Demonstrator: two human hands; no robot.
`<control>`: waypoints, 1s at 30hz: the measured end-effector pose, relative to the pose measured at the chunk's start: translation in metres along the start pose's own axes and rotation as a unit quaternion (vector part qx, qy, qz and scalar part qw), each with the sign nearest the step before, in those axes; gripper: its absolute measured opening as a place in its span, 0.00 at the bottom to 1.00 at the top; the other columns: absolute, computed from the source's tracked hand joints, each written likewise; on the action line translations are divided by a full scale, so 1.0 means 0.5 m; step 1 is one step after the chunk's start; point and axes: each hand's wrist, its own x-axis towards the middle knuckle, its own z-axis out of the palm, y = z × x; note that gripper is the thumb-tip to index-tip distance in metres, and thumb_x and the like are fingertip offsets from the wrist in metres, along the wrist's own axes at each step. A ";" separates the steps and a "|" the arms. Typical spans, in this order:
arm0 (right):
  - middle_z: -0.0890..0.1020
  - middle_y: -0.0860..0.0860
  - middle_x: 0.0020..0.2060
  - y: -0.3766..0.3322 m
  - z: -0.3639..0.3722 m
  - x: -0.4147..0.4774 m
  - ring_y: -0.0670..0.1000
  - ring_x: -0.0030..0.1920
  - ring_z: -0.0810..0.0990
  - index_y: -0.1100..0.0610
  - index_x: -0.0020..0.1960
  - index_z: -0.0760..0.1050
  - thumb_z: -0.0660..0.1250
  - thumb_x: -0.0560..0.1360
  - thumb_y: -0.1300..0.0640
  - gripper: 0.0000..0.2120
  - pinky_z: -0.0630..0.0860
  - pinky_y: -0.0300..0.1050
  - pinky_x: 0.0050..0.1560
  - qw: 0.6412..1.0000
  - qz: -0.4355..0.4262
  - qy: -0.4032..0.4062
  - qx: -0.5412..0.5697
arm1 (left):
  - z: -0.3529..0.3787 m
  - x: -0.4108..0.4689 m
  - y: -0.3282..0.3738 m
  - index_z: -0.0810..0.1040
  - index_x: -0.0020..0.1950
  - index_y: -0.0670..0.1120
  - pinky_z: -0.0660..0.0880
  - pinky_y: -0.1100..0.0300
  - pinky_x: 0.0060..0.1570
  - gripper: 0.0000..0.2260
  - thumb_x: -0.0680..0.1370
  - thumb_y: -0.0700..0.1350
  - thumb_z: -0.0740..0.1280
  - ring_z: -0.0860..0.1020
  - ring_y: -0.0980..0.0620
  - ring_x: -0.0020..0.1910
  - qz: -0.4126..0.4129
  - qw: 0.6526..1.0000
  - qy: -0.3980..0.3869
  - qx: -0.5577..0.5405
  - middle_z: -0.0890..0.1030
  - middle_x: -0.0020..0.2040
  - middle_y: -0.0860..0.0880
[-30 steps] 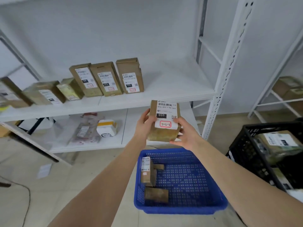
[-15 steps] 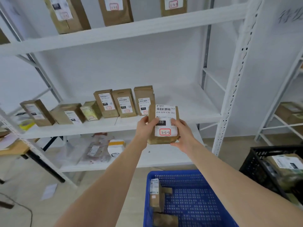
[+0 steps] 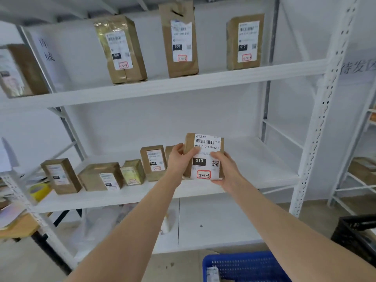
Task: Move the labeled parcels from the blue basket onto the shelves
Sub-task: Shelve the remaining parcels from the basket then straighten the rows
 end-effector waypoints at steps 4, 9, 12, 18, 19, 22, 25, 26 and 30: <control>0.83 0.49 0.49 -0.013 0.071 0.006 0.54 0.50 0.82 0.47 0.53 0.73 0.69 0.74 0.51 0.09 0.76 0.49 0.40 1.000 -0.015 -0.007 0.006 | -0.065 0.028 0.033 0.69 0.69 0.46 0.79 0.54 0.43 0.26 0.73 0.50 0.71 0.82 0.51 0.45 0.019 1.000 -0.005 -0.001 0.82 0.51 0.49; 0.83 0.50 0.50 -0.039 0.138 0.019 0.55 0.52 0.81 0.48 0.56 0.74 0.69 0.71 0.40 0.18 0.79 0.55 0.45 1.000 -0.019 -0.002 -0.002 | -0.114 0.052 0.070 0.71 0.68 0.46 0.80 0.51 0.46 0.24 0.74 0.50 0.70 0.83 0.50 0.44 0.039 0.999 0.015 0.001 0.83 0.50 0.50; 0.82 0.50 0.53 -0.058 0.163 0.025 0.57 0.55 0.79 0.48 0.59 0.73 0.69 0.70 0.37 0.23 0.76 0.64 0.54 0.999 -0.023 -0.024 -0.013 | -0.129 0.056 0.097 0.71 0.66 0.46 0.80 0.54 0.42 0.21 0.75 0.49 0.68 0.83 0.50 0.44 0.059 0.998 0.037 0.002 0.83 0.50 0.49; 0.82 0.52 0.50 -0.105 0.196 0.024 0.57 0.52 0.80 0.51 0.58 0.73 0.68 0.73 0.43 0.18 0.77 0.64 0.54 0.998 -0.029 -0.048 -0.008 | -0.144 0.050 0.144 0.71 0.66 0.46 0.80 0.46 0.49 0.21 0.75 0.51 0.68 0.83 0.48 0.46 0.073 0.994 0.080 -0.015 0.83 0.51 0.47; 0.82 0.53 0.50 -0.110 0.203 0.022 0.57 0.51 0.80 0.51 0.58 0.73 0.68 0.73 0.43 0.18 0.78 0.64 0.52 0.998 -0.031 -0.055 -0.006 | -0.148 0.047 0.150 0.72 0.65 0.46 0.80 0.46 0.50 0.21 0.75 0.53 0.68 0.83 0.48 0.46 0.077 0.993 0.091 -0.016 0.83 0.52 0.47; 0.83 0.53 0.49 -0.124 0.229 0.017 0.56 0.51 0.81 0.52 0.60 0.72 0.68 0.73 0.43 0.20 0.79 0.62 0.51 0.996 -0.040 -0.077 -0.022 | -0.166 0.036 0.168 0.72 0.64 0.46 0.79 0.46 0.52 0.24 0.73 0.57 0.69 0.83 0.48 0.48 0.094 0.988 0.124 -0.022 0.82 0.53 0.47; 0.82 0.53 0.49 -0.136 0.260 0.012 0.55 0.50 0.80 0.52 0.59 0.72 0.69 0.73 0.43 0.20 0.77 0.62 0.55 0.994 -0.051 -0.094 -0.034 | -0.194 0.030 0.187 0.72 0.64 0.45 0.80 0.48 0.51 0.24 0.74 0.58 0.68 0.82 0.49 0.48 0.116 0.982 0.149 -0.017 0.82 0.54 0.46; 0.82 0.52 0.48 -0.141 0.271 0.010 0.54 0.51 0.80 0.52 0.59 0.72 0.69 0.72 0.42 0.20 0.76 0.62 0.57 0.993 -0.054 -0.101 -0.038 | -0.204 0.027 0.194 0.72 0.63 0.45 0.80 0.50 0.48 0.23 0.74 0.57 0.67 0.82 0.49 0.46 0.123 0.980 0.154 -0.021 0.82 0.53 0.46; 0.82 0.52 0.48 -0.162 0.322 -0.001 0.52 0.50 0.78 0.52 0.56 0.72 0.69 0.72 0.42 0.19 0.73 0.58 0.57 0.987 -0.074 -0.134 -0.047 | -0.245 0.017 0.231 0.73 0.60 0.48 0.76 0.61 0.35 0.16 0.77 0.55 0.65 0.81 0.54 0.41 0.146 0.974 0.170 -0.030 0.82 0.46 0.51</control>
